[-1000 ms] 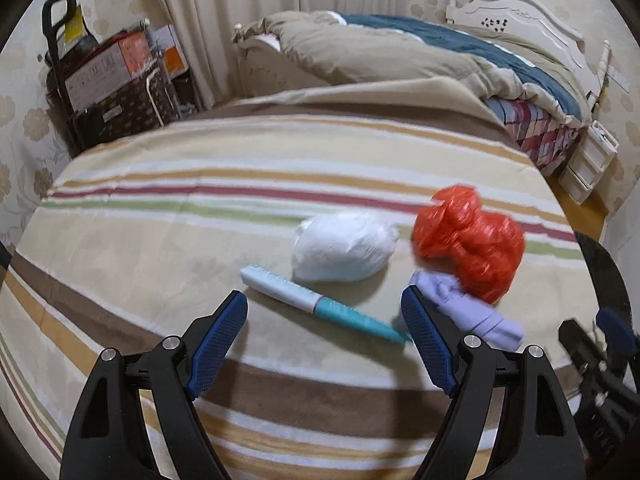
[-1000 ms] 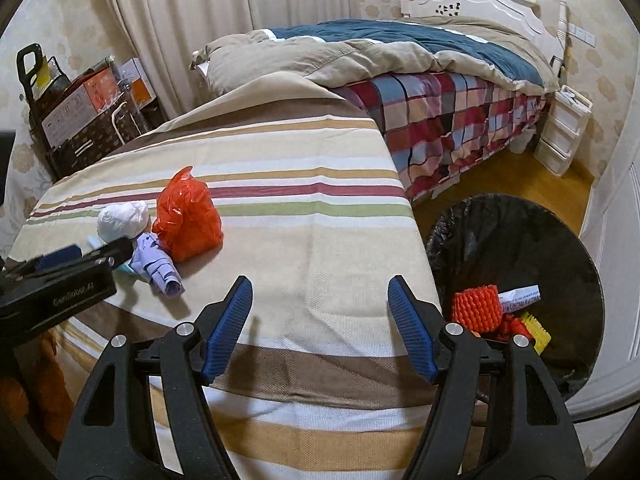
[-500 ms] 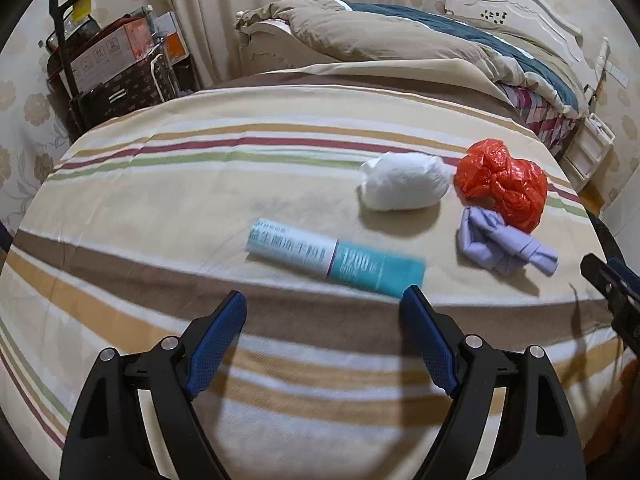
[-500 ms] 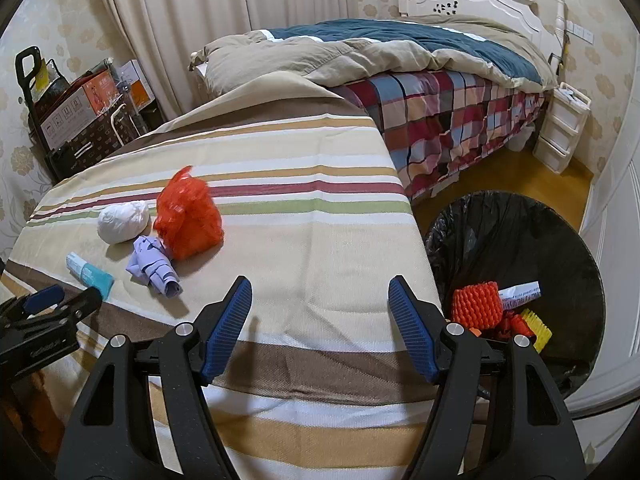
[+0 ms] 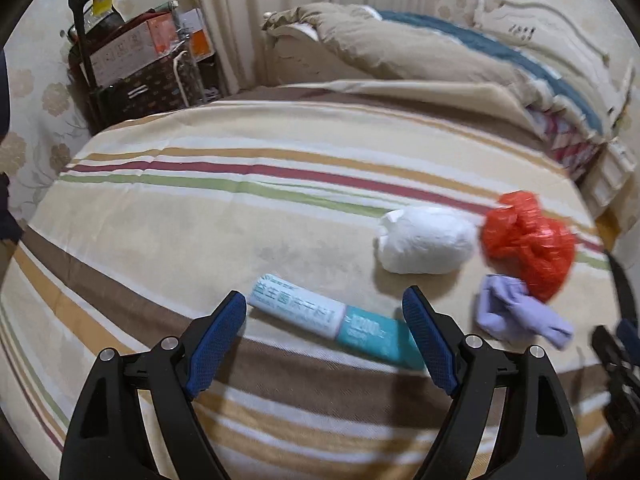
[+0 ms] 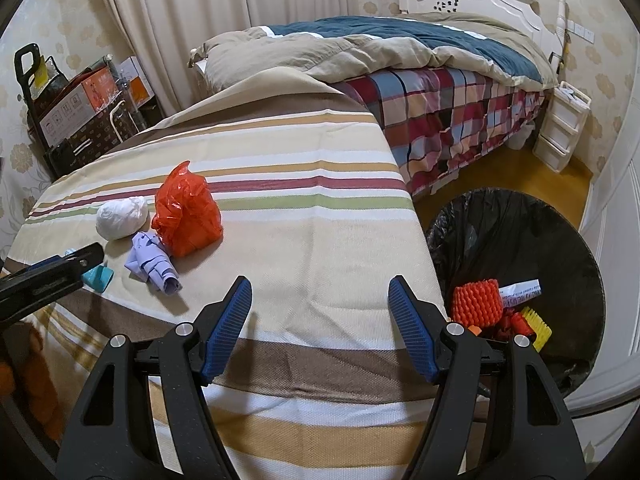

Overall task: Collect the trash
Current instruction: 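Grasp the teal-and-white tube with the left tool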

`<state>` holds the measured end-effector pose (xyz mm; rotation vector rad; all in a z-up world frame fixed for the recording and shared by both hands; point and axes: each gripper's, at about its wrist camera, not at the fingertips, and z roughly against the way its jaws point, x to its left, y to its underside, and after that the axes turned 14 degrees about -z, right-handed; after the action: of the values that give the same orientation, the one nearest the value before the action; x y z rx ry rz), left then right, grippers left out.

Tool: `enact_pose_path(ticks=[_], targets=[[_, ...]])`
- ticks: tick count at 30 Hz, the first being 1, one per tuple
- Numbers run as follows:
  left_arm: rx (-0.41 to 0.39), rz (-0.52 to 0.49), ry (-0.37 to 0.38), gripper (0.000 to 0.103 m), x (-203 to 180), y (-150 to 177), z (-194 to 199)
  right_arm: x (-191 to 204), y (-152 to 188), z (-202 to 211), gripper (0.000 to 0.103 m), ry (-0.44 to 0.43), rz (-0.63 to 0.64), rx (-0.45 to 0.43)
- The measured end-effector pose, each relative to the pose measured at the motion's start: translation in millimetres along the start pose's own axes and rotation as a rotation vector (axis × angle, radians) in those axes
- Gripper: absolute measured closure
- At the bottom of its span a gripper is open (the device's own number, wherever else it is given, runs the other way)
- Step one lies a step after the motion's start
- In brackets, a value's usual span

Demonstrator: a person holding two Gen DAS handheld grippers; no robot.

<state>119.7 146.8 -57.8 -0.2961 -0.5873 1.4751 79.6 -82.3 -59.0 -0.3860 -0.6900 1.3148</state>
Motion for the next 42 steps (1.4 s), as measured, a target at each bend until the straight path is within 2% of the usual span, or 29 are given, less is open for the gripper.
enact_pose_path(ticks=[15, 22, 28, 34, 36, 39, 42], targets=[[-0.011, -0.022, 0.061, 0.021, 35.3, 53.2, 23.9, 0.9, 2.4, 2.0, 0.034, 0.004, 0.007, -0.003], [-0.034, -0.016, 0.087, 0.023, 39.3, 50.7, 22.7, 10.8, 5.7, 3.3, 0.034, 0.005, 0.026, 0.001], [-0.064, -0.073, 0.099, 0.035, 28.7, 38.6, 17.8, 21.0, 13.0, 5.8, 0.034, -0.005, 0.05, 0.013], [-0.09, -0.113, 0.082, 0.06, 26.3, 40.4, 20.5, 37.4, 23.1, 7.0, 0.034, -0.032, 0.1, 0.038], [-0.096, -0.118, 0.077, 0.071, 27.4, 41.7, 21.4, 44.2, 24.9, 6.9, 0.034, -0.041, 0.115, 0.039], [-0.099, -0.12, 0.068, 0.079, 30.5, 43.2, 22.0, 55.0, 25.7, 4.7, 0.034, -0.064, 0.129, 0.046], [-0.099, -0.116, 0.066, 0.08, 34.3, 44.2, 22.0, 67.2, 25.7, 0.2, 0.034, -0.089, 0.146, 0.057]])
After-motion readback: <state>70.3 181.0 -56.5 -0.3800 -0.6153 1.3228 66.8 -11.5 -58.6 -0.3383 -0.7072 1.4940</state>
